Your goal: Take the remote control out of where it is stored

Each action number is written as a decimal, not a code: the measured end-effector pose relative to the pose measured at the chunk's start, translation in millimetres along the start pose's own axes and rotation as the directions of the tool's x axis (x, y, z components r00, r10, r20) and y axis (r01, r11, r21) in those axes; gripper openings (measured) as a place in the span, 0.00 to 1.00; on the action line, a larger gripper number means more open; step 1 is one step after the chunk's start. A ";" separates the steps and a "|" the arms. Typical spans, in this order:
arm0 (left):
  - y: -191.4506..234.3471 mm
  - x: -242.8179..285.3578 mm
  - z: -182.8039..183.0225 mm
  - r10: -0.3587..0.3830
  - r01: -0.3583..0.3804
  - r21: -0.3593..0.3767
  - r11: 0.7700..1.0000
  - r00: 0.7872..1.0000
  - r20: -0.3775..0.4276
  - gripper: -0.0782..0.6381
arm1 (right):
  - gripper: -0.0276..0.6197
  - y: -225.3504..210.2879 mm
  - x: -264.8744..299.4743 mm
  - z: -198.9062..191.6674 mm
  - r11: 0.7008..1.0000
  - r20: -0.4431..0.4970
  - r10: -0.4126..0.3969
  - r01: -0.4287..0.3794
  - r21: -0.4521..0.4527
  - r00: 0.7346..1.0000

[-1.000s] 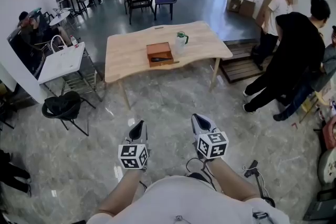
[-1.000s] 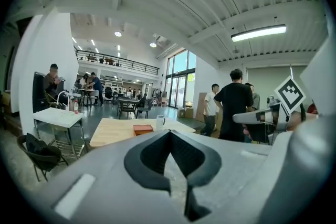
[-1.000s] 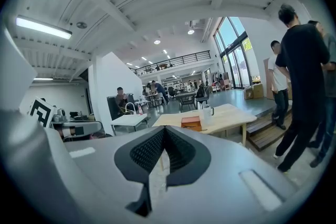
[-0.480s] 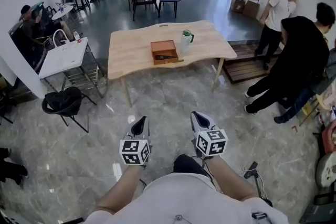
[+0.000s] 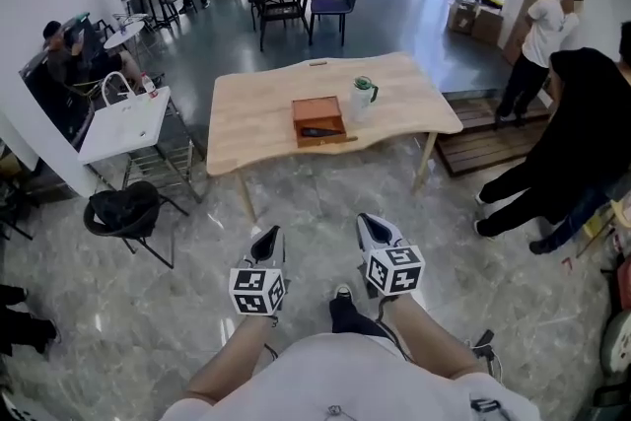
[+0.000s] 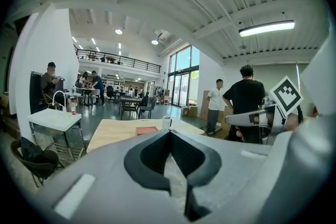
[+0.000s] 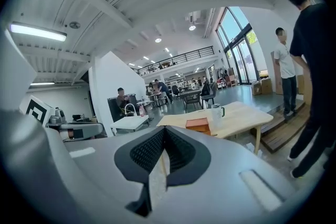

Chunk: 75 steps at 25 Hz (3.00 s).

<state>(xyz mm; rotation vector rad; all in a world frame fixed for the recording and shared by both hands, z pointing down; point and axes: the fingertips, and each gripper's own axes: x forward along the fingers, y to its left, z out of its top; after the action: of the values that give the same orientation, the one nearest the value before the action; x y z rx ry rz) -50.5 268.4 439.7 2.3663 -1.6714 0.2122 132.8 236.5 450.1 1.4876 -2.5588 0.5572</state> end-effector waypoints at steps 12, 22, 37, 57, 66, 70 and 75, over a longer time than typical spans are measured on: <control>54.8 156.8 57.3 0.085 -0.085 -0.007 0.996 0.996 0.006 0.11 | 0.09 -88.0 148.6 80.2 0.998 -0.003 0.067 -0.067 -0.003 0.998; 79.8 223.6 72.1 0.139 -0.139 -0.015 0.990 0.990 0.004 0.11 | 0.09 -120.5 233.6 102.6 0.991 -0.037 0.133 -0.134 -0.009 0.990; 175.7 343.2 77.3 0.104 -0.104 -0.050 0.993 0.995 -0.012 0.11 | 0.08 -136.0 375.8 112.0 0.989 -0.090 0.147 -0.147 0.001 0.985; 323.4 548.4 97.3 -0.072 0.060 -0.085 0.995 0.988 -0.139 0.11 | 0.09 -175.4 597.6 133.7 0.999 -0.255 0.035 -0.028 0.032 0.966; 332.5 589.6 57.4 -0.065 0.029 -0.144 0.989 0.966 -0.249 0.11 | 0.09 -197.9 641.8 93.2 0.996 -0.429 0.081 -0.087 0.006 0.900; 338.5 600.9 18.7 -0.056 0.000 -0.179 0.984 0.950 -0.306 0.11 | 0.10 -200.3 659.6 25.2 0.968 -0.611 0.091 -0.214 -0.131 0.787; 348.5 600.9 -34.3 -0.024 -0.062 -0.217 0.974 0.928 -0.372 0.11 | 0.24 -224.0 671.7 -72.1 0.898 -0.804 0.006 -0.358 -0.258 0.595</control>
<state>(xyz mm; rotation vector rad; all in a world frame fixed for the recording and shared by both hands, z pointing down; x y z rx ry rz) -175.7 -378.6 662.0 1.9927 -1.4522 0.4234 -19.5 -381.5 768.6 0.5941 -1.9236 0.5138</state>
